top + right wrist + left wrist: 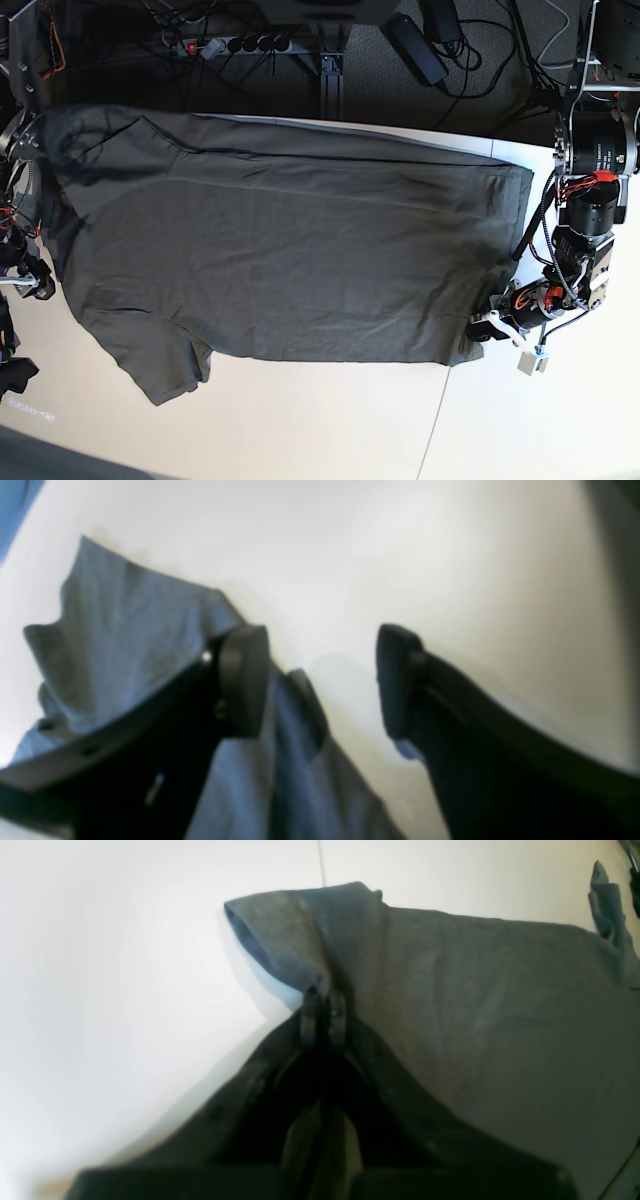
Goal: Fold the T-shirt properly
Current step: 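Grasp the opposite edge of the shirt with both grippers, then fold the grasped edge over the first fold with both grippers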
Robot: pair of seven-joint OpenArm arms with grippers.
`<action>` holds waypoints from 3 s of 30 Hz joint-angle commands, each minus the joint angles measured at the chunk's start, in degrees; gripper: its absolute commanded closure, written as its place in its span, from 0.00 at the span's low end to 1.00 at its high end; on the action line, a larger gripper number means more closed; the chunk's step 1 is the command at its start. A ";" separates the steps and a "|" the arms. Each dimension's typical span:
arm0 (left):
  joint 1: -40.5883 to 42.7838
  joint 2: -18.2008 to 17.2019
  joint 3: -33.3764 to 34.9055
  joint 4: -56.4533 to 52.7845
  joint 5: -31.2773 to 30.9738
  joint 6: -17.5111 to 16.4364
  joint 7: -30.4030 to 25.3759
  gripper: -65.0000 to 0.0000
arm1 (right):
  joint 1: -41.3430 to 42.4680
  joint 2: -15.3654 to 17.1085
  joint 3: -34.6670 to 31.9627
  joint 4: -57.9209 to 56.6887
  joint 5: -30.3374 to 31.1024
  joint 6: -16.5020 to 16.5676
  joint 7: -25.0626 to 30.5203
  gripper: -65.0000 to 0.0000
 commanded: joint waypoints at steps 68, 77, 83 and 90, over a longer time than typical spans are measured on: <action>22.77 -15.41 0.44 42.69 -22.56 -1.85 19.47 1.00 | -24.83 8.39 -12.33 41.42 15.52 4.04 -18.67 0.34; 22.75 -14.88 0.44 42.69 -21.75 -1.85 19.47 1.00 | -17.64 6.40 -8.07 45.03 15.93 4.09 -18.05 0.34; 22.77 -14.32 0.44 42.69 -21.79 -1.85 19.47 1.00 | -9.20 1.84 -15.50 33.00 8.76 4.04 -13.07 0.34; 22.75 -14.27 0.44 42.69 -21.84 -1.85 19.47 1.00 | -5.84 -2.89 -17.86 22.32 4.17 4.07 -9.86 0.34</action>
